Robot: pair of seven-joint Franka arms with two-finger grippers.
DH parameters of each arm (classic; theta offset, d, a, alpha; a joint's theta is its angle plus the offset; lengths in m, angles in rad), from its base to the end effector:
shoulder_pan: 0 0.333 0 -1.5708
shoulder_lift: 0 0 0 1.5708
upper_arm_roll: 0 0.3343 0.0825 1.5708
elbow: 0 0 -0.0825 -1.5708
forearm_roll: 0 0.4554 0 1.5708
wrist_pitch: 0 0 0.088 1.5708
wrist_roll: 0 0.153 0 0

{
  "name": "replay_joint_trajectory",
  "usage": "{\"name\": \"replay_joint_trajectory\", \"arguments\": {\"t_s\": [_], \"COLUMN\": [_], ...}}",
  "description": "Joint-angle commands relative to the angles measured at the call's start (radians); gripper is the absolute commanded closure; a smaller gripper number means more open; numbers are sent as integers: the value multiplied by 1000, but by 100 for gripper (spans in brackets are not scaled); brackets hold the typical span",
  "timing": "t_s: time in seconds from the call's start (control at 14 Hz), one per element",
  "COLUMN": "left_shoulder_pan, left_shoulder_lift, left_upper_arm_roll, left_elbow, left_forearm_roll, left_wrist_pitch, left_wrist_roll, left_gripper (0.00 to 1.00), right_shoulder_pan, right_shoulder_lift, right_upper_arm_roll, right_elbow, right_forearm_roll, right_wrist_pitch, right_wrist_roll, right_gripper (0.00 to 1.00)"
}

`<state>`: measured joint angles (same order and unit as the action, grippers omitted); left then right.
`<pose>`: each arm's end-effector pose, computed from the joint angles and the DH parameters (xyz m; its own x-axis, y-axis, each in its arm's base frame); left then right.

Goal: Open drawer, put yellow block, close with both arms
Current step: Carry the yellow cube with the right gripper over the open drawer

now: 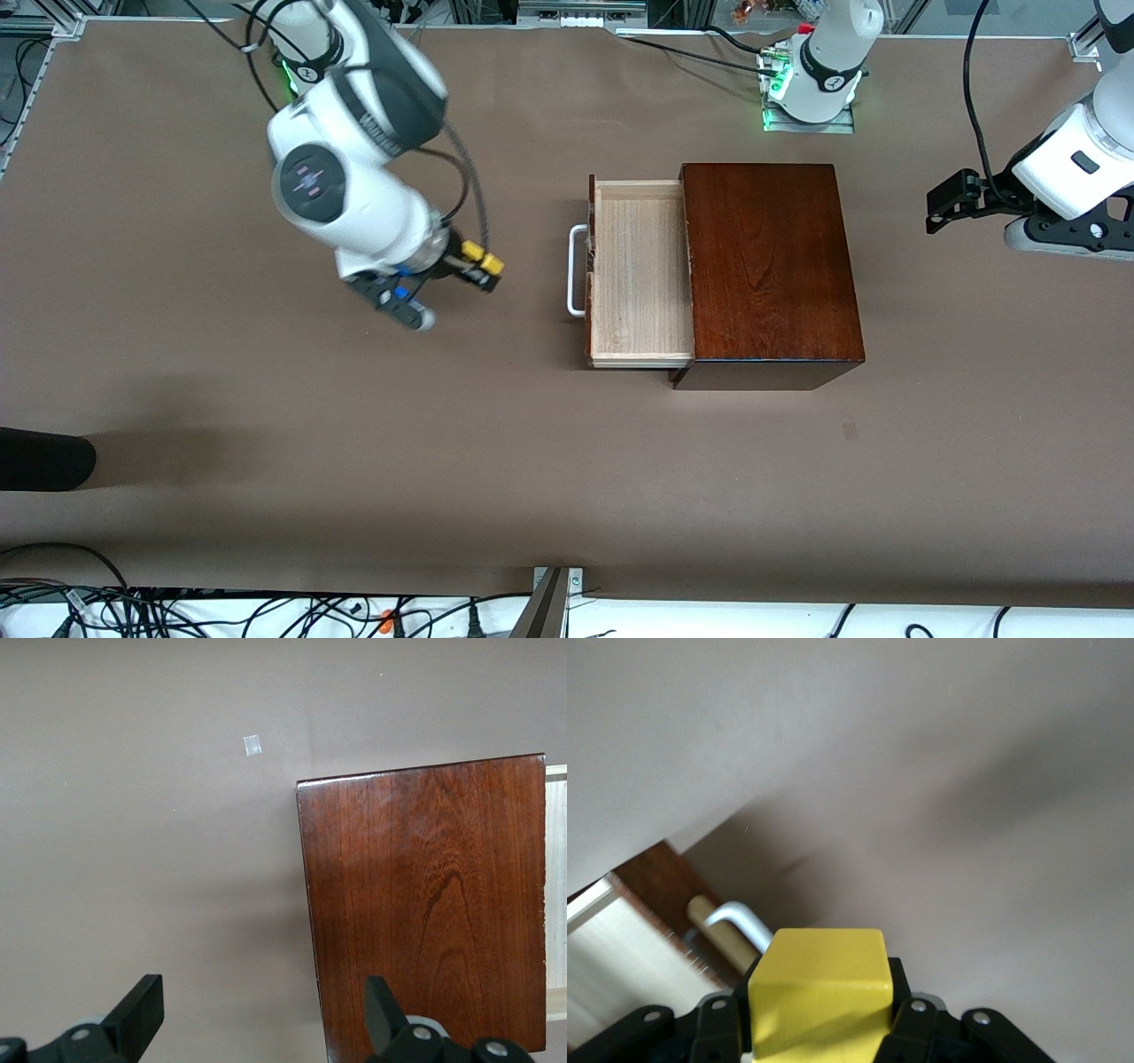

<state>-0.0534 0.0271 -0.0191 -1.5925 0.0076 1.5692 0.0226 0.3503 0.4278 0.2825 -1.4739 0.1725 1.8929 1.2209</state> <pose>0.6290 -0.0444 0.5679 0.9942 -0.0949 -0.0505 -0.0953 -0.9954 -0.0059 0.6142 0.4439 0.3942 0.7657 -0.5879 -0.2608 -0.6257 -0.7748 -0.0904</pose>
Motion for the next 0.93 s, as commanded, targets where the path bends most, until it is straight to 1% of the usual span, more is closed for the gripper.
{"name": "replay_joint_trajectory", "arguments": {"t_s": [0.0,0.21,0.28,0.43,0.5,0.57,0.85], "left_shoulder_pan": [0,0,0,0,0,0,-2], "left_shoulder_lift": [-6,-1,-1,-1,-1,-1,-1], "left_upper_arm_roll": [1,-1,-1,-1,-1,-1,-1], "left_elbow": [0,9,9,9,9,9,9], "left_forearm_roll": [-11,-11,-11,-11,-11,-11,-11], "left_wrist_pitch": [2,0,0,0,0,0,0], "left_wrist_roll": [-7,-7,-7,-7,-7,-7,-6], "left_gripper": [0,0,0,0,0,0,0], "right_shoulder_pan": [90,171,203,251,262,272,283], "right_shoulder_lift": [26,58,74,117,132,141,163], "right_upper_arm_roll": [-6,-8,-9,-11,-11,-11,-11], "right_elbow": [40,40,40,41,41,41,41], "right_forearm_roll": [7,-10,-48,-140,-171,-179,-183], "right_wrist_pitch": [52,177,216,242,259,274,294], "right_wrist_roll": [213,493,559,685,728,756,767], "right_gripper": [83,83,83,83,83,83,83]}}
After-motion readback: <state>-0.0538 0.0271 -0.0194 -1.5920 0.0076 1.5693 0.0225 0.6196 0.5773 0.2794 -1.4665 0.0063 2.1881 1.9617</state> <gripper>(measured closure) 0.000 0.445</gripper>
